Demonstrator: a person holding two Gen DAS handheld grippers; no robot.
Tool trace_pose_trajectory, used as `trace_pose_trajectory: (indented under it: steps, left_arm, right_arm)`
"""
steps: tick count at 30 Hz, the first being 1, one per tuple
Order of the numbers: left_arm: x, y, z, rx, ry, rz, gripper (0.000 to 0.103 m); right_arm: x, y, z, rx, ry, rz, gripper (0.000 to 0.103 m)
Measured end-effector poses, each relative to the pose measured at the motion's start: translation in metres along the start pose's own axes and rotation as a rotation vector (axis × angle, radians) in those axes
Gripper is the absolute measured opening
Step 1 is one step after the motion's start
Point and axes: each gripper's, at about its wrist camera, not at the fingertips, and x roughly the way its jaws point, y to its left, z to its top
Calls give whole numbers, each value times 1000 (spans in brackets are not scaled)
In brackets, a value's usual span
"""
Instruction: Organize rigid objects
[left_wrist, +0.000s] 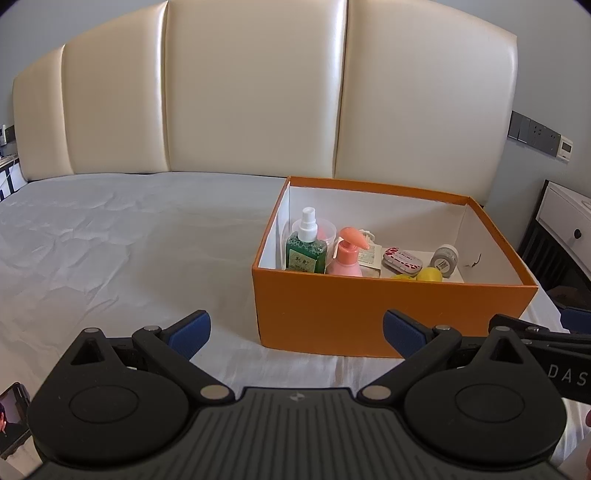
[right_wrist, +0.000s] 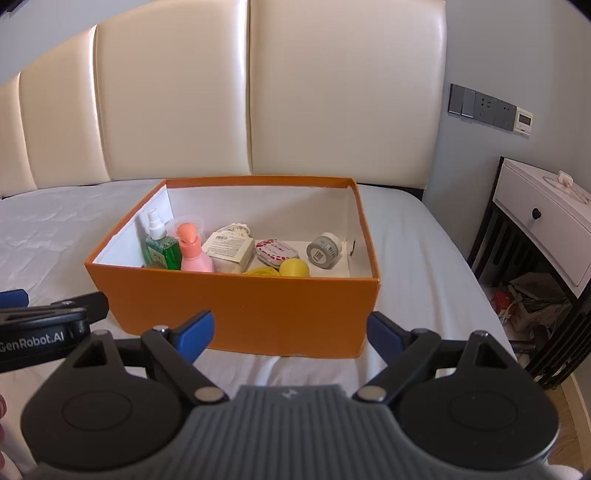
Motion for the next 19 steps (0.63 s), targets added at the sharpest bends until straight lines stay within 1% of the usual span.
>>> trace_pose_trajectory:
  steps: [19]
  left_arm:
    - [-4,2,2,20,-8,7,103]
  right_arm:
    - [-1,0,0,0,7,11,88]
